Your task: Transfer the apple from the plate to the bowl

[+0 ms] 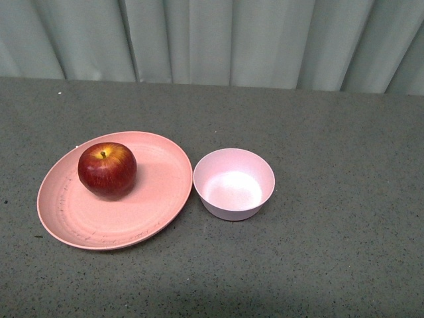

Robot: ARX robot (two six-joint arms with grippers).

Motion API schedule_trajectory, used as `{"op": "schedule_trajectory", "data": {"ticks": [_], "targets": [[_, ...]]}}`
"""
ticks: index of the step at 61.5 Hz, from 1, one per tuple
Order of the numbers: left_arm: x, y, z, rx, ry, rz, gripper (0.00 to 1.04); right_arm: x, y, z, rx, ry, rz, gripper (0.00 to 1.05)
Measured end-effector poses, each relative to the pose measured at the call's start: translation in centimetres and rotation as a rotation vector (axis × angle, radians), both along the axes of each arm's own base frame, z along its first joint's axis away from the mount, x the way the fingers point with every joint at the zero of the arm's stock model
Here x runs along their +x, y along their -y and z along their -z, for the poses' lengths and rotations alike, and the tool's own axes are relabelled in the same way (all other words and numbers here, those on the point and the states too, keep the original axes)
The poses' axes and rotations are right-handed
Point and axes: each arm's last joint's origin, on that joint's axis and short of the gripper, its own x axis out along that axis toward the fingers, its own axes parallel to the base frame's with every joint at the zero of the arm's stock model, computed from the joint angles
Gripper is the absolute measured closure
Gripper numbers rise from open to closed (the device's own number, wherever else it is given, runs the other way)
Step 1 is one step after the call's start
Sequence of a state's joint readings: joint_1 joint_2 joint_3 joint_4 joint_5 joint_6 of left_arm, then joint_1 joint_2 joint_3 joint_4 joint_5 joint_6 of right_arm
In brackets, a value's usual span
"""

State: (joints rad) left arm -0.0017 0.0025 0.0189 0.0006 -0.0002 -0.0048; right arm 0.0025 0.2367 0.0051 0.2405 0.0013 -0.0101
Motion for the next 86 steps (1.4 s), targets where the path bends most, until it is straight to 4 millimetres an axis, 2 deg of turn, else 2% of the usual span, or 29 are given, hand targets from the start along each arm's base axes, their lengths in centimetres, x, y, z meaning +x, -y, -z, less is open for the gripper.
{"op": "schedule_trajectory", "data": {"ticks": [36, 61, 69, 77, 86], "targets": [[0.0, 0.0, 0.0, 0.000, 0.000, 0.000, 0.07, -1.5, 0.0, 0.3, -0.001, -0.006, -0.002, 1.03], [0.0, 0.0, 0.0, -0.001, -0.002, -0.004, 0.07, -1.5, 0.0, 0.3, 0.000, -0.006, -0.003, 0.31], [1.0, 0.1, 0.6, -0.041, -0.194, -0.083, 0.07, -1.5, 0.0, 0.3, 0.000, -0.005, -0.003, 0.08], [3.3, 0.3, -0.1, -0.056, -0.195, -0.065, 0.07, -1.5, 0.0, 0.3, 0.000, -0.006, -0.003, 0.10], [8.3, 0.7, -1.5, -0.082, -0.202, -0.058, 0.07, -1.5, 0.0, 0.3, 0.000, -0.006, -0.003, 0.09]]}}
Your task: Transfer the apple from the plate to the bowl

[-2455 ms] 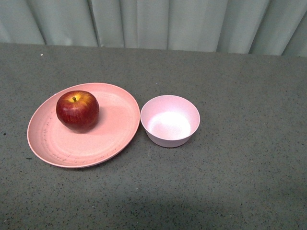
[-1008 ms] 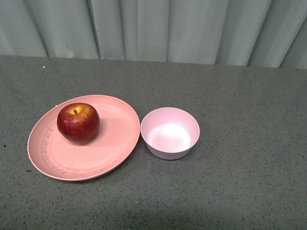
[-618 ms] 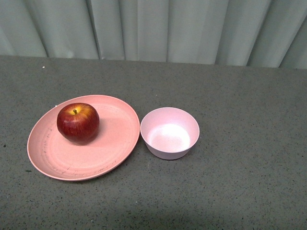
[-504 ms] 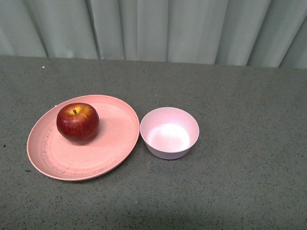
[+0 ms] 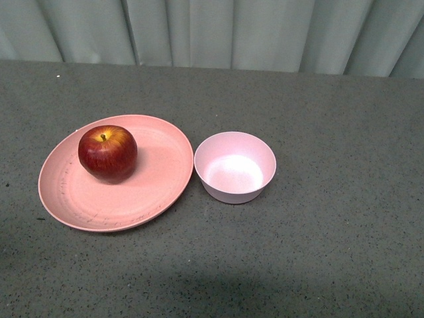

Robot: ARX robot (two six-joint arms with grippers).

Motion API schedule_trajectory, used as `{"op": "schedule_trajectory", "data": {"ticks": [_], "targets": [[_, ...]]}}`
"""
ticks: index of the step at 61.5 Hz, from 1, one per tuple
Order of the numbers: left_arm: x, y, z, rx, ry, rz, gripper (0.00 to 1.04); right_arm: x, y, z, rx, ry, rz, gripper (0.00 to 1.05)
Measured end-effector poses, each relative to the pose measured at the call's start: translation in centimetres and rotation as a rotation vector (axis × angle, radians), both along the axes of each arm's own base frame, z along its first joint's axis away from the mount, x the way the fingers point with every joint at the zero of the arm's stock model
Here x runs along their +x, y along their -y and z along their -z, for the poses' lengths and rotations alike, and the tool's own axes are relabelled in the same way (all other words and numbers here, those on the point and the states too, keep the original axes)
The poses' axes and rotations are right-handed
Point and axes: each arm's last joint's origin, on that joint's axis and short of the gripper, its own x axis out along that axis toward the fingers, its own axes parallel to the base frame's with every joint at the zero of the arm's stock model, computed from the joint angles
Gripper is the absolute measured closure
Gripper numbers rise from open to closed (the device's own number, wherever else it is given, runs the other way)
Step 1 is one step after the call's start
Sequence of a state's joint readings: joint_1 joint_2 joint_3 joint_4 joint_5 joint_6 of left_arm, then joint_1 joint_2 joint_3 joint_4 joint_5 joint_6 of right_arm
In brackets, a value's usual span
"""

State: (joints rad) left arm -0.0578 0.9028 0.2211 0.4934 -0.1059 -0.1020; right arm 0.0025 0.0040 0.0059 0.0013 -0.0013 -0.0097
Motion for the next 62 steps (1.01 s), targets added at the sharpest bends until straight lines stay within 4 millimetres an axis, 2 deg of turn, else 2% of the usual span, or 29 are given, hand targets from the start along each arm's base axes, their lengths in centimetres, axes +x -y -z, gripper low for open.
{"op": "schedule_trajectory", "data": {"ticks": [5, 11, 30, 46, 62], "targets": [[2.4, 0.6, 0.7, -0.014, -0.086, 0.029, 0.07, 0.0, 0.0, 0.0, 0.000, 0.000, 0.000, 0.09], [5.1, 1.6, 2.6, -0.033, -0.212, 0.096, 0.07, 0.0, 0.0, 0.0, 0.000, 0.000, 0.000, 0.09], [10.5, 4.7, 6.1, -0.101, -0.437, 0.242, 0.07, 0.0, 0.0, 0.0, 0.000, 0.000, 0.000, 0.09], [12.6, 5.9, 8.1, -0.074, -0.505, 0.252, 0.07, 0.0, 0.0, 0.0, 0.000, 0.000, 0.000, 0.09], [13.9, 6.1, 9.8, -0.045, -0.546, 0.225, 0.07, 0.0, 0.0, 0.0, 0.000, 0.000, 0.000, 0.09]]}}
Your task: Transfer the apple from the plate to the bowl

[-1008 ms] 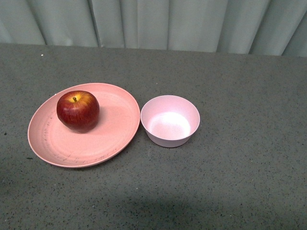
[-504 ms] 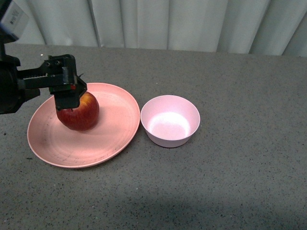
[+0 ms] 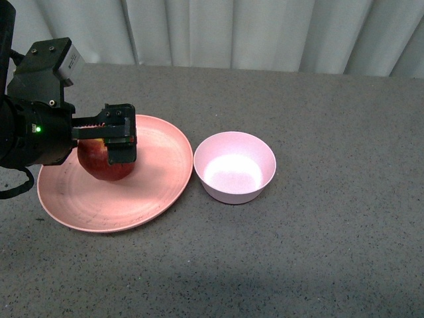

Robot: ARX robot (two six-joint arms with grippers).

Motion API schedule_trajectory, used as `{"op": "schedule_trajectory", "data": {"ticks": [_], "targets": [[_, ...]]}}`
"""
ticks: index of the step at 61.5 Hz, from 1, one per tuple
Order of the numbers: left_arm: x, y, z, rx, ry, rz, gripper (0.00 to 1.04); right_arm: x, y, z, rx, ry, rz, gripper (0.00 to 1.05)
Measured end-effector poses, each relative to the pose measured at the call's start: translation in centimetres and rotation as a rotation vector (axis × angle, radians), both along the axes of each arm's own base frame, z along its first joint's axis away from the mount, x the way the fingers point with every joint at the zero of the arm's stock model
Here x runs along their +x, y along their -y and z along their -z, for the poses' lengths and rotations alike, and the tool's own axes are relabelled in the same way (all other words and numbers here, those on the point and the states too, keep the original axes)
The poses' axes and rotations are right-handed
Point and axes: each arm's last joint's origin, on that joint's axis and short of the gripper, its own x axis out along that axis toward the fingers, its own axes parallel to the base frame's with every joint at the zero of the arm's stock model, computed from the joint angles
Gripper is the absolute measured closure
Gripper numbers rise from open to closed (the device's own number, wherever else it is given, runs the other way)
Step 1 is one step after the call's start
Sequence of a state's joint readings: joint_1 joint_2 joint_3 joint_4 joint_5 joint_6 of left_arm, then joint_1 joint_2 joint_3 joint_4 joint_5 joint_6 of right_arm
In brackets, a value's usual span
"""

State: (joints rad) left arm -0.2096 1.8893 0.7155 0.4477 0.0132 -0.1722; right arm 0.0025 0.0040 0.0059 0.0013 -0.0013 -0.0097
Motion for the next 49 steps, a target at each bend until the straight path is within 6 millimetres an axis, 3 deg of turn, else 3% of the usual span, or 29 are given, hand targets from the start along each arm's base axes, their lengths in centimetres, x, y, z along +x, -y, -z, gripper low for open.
{"op": "schedule_trajectory", "data": {"ticks": [29, 38, 49], "targets": [[1.1, -0.1, 1.6, 0.070, -0.011, 0.005, 0.07, 0.0, 0.0, 0.0, 0.000, 0.000, 0.000, 0.09], [1.1, -0.1, 1.6, 0.079, -0.012, 0.009, 0.32, 0.0, 0.0, 0.0, 0.000, 0.000, 0.000, 0.09], [0.9, 0.6, 0.6, 0.051, 0.002, 0.037, 0.38, 0.0, 0.0, 0.0, 0.000, 0.000, 0.000, 0.09]]}}
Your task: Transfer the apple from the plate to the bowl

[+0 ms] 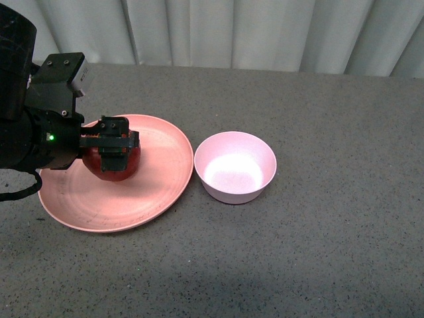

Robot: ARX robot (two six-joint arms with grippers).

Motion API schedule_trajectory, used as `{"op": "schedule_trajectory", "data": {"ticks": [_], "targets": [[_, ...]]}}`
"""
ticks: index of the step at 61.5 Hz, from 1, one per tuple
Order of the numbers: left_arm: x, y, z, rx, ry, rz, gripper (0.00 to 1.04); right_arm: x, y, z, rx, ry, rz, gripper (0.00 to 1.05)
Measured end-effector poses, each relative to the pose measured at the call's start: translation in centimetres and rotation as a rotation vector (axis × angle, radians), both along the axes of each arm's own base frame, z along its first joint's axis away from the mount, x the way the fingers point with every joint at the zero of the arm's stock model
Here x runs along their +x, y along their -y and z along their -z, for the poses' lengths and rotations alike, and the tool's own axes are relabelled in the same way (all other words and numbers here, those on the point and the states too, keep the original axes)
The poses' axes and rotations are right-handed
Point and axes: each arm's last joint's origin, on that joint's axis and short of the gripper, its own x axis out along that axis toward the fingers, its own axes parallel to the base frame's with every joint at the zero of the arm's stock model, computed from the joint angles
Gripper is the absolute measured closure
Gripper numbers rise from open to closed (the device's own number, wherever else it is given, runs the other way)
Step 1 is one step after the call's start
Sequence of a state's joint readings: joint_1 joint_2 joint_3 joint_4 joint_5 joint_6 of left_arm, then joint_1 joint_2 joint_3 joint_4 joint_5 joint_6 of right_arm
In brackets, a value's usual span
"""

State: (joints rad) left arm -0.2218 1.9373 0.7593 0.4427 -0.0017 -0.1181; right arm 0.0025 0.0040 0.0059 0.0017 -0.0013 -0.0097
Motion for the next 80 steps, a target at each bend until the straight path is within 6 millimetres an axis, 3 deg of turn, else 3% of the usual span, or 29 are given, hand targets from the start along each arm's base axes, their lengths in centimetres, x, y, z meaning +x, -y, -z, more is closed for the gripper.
{"op": "schedule_trajectory", "data": {"ticks": [7, 21, 39, 61, 80], "targets": [[-0.1, 1.3, -1.4, -0.033, 0.024, 0.025, 0.38, 0.0, 0.0, 0.0, 0.000, 0.000, 0.000, 0.09], [0.3, 6.2, -4.0, -0.095, 0.093, 0.133, 0.38, 0.0, 0.0, 0.0, 0.000, 0.000, 0.000, 0.09], [-0.1, 10.5, -3.4, -0.110, 0.075, 0.220, 0.38, 0.0, 0.0, 0.0, 0.000, 0.000, 0.000, 0.09], [0.5, 12.2, -1.2, -0.074, 0.042, 0.230, 0.38, 0.0, 0.0, 0.0, 0.000, 0.000, 0.000, 0.09], [0.8, 13.1, -0.5, -0.070, 0.038, 0.243, 0.39, 0.0, 0.0, 0.0, 0.000, 0.000, 0.000, 0.09]]}}
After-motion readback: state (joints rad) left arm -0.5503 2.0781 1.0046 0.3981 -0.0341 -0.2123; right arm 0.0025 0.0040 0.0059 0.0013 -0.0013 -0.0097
